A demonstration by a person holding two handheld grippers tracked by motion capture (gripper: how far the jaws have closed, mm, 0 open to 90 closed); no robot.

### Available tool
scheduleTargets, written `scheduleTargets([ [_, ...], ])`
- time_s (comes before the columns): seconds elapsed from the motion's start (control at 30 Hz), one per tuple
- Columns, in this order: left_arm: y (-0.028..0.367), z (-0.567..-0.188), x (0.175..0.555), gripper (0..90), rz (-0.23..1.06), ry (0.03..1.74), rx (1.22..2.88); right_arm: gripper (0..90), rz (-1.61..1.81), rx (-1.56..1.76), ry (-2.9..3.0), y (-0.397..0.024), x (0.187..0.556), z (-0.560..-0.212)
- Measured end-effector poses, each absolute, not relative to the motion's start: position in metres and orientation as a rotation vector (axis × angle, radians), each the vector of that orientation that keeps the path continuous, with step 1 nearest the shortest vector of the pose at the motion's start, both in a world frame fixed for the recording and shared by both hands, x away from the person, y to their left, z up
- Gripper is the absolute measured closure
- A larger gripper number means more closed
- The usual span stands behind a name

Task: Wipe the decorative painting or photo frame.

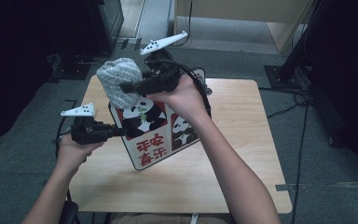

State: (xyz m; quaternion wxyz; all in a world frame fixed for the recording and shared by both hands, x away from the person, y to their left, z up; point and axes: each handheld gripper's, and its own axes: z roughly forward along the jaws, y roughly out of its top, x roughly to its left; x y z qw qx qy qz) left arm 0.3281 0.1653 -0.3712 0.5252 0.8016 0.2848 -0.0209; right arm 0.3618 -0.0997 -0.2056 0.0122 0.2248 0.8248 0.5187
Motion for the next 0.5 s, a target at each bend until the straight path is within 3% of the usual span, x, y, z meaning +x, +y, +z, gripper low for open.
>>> scheduleTargets([
  [0.5, 0.165, -0.371, 0.328, 77.6, -0.052, 0.678, 1.924, 57.2, 1.572, 0.759, 2.588, -0.089, 0.374, -0.220],
])
